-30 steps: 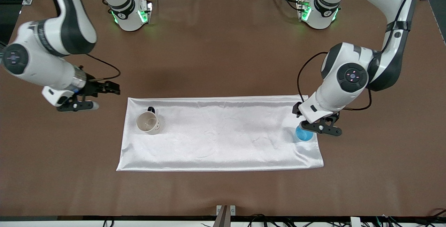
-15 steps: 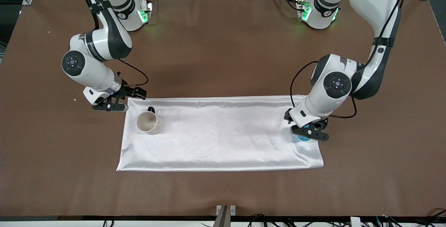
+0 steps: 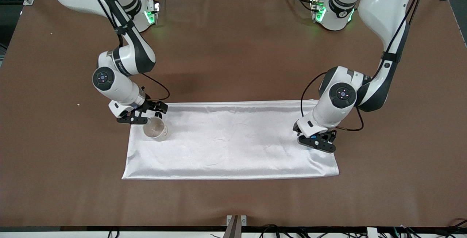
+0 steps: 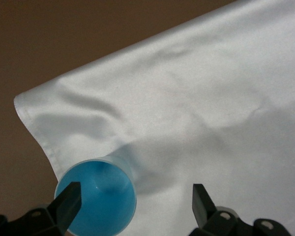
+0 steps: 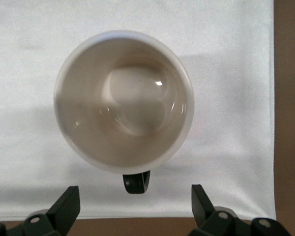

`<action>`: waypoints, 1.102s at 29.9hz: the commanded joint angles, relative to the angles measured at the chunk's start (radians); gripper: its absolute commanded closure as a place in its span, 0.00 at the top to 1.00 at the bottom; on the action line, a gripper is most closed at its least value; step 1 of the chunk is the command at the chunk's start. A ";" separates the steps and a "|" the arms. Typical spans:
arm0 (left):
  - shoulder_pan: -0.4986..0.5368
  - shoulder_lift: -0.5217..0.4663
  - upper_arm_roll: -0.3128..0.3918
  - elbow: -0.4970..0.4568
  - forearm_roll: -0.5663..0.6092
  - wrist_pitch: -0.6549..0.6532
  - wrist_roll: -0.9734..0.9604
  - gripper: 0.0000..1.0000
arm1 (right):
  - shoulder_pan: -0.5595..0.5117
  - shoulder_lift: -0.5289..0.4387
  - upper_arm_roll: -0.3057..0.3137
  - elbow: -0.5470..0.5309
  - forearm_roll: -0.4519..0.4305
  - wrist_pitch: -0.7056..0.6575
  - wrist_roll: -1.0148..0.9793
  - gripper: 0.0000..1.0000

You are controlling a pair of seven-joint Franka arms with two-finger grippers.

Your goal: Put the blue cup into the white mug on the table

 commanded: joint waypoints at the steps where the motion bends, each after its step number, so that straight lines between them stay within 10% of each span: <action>1: 0.007 0.023 -0.003 0.000 0.032 0.029 0.005 1.00 | 0.003 0.031 -0.003 0.040 -0.002 0.006 0.008 1.00; 24: 0.002 0.056 -0.003 -0.014 0.032 0.030 -0.013 1.00 | 0.020 0.150 -0.004 0.106 -0.032 0.109 0.000 1.00; 28: 0.002 0.056 -0.003 -0.012 0.032 0.030 -0.013 1.00 | 0.020 0.151 -0.004 0.106 -0.068 0.110 -0.001 0.59; 31: 0.002 0.054 -0.003 -0.012 0.032 0.029 -0.013 0.33 | 0.020 0.151 -0.004 0.106 -0.140 0.112 -0.001 0.19; 33: 0.001 0.056 -0.003 -0.012 0.032 0.029 -0.013 0.07 | 0.018 0.151 -0.004 0.106 -0.154 0.113 -0.001 0.06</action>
